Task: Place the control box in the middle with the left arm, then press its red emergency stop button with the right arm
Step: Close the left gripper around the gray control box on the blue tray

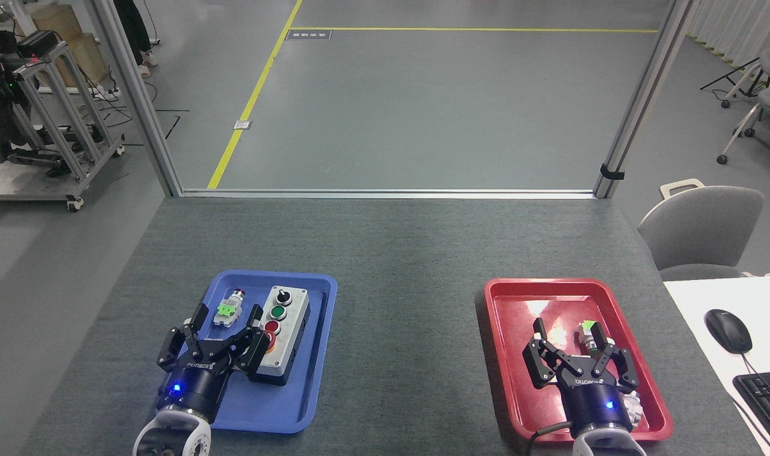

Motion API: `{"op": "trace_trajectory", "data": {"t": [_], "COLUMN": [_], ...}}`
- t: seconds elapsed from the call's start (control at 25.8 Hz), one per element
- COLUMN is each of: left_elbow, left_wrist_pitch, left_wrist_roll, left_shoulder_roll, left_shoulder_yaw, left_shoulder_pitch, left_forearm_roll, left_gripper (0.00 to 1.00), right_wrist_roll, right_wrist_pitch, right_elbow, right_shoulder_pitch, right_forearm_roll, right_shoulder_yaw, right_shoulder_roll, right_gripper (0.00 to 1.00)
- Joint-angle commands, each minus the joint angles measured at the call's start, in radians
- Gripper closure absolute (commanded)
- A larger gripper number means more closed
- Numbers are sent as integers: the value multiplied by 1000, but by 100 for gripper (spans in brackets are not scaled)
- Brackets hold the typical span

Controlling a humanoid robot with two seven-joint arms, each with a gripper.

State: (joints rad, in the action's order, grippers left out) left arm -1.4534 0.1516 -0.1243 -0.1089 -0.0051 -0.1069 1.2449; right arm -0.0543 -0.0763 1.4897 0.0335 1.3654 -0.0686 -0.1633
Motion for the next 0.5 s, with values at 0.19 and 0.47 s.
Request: {"op": "trace_trajectory", "data": {"t": [0.19,0.47], "left_elbow": [-12,-38], "left_wrist_pitch": [9,69], "left_wrist_roll": [-51,-74], "left_shoulder_roll": [-5,-15], "left_shoulder_yaw": [13,-29], "left_shoulder_pitch": [12,105], "left_forearm_roll": [21,80], "left_gripper": [1,2], "right_wrist_roll": [7,7], "right_wrist_pitch": [4,4], "right_elbow": [-3,-9], "right_shoulder_pitch": [19,19], "right_forearm_roll": [0,-2], "right_shoulder_yaw": [-2,-22], "right_shoulder_roll": [-1,1], "right_gripper": [0,0]}}
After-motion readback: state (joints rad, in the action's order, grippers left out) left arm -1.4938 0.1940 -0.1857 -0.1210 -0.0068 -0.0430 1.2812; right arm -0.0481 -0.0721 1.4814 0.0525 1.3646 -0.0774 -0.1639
